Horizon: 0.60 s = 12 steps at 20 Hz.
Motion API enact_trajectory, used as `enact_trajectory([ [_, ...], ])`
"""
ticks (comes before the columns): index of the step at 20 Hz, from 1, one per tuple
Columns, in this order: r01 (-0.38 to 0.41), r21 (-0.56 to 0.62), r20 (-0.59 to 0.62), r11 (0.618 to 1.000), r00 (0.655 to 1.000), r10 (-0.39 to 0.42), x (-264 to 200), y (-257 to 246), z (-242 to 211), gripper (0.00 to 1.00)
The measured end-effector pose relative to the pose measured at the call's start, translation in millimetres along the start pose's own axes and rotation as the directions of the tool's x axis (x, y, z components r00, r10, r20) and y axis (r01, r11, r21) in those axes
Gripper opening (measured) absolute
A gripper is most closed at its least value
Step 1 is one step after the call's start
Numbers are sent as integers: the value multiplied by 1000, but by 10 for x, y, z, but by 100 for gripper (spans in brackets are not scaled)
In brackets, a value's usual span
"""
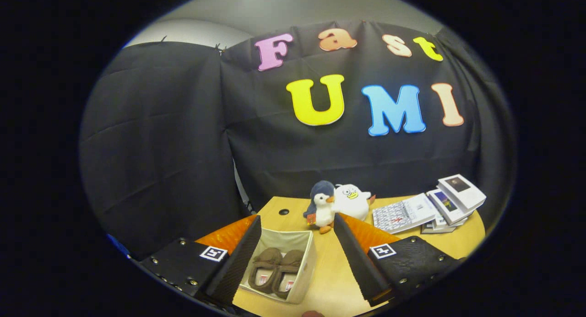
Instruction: Open the storage box then place both shoes into the box .Put the left shoe in first, then the right shoe, with the right side of both shoes facing outward in a uniform manner.
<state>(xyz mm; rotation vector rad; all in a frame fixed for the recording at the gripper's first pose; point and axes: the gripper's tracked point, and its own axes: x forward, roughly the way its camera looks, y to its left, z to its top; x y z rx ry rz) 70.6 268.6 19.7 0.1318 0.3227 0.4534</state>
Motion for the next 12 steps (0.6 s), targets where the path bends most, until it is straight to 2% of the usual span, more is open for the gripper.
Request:
enact_trajectory([
  [5, 97, -76, 141, 992, 986, -86, -347, -337, 292, 97],
  [12, 212, -51, 186, 976, 962, -199, -541, -797, 360, 98],
])
